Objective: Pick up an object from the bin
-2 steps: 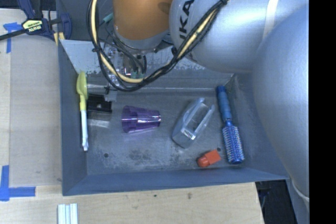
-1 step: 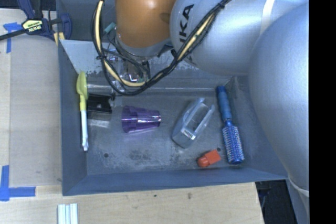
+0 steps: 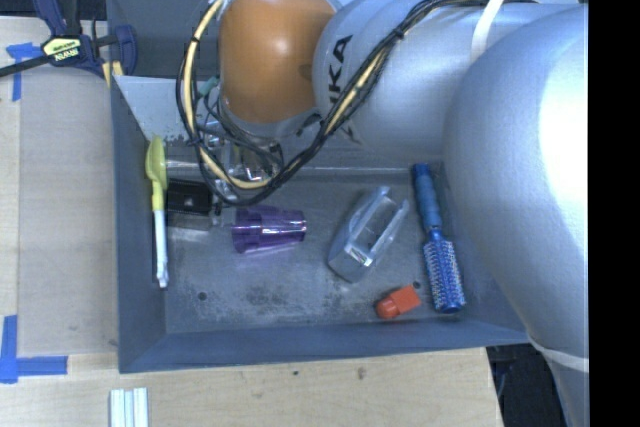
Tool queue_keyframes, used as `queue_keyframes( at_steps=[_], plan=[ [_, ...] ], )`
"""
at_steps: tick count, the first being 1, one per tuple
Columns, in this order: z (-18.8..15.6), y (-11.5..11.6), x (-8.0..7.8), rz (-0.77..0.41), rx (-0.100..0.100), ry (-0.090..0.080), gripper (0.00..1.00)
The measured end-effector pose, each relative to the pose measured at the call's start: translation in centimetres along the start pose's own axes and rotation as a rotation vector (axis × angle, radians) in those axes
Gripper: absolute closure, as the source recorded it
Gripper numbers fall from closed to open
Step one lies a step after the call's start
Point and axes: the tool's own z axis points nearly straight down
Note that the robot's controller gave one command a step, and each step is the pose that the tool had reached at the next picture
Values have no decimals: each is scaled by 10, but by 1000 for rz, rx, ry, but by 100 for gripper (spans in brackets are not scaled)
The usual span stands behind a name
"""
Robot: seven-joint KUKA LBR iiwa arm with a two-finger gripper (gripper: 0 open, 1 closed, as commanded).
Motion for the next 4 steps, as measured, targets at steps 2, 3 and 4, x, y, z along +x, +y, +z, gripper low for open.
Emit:
queue_keyframes(
  at_steps=[2,3,4],
  plan=[
    [61,-1,-4,-161,0,-4,0],
    [79,12,-11,-185,-2,-2,100],
    [79,11,-11,-185,-2,-2,100]
  ],
)
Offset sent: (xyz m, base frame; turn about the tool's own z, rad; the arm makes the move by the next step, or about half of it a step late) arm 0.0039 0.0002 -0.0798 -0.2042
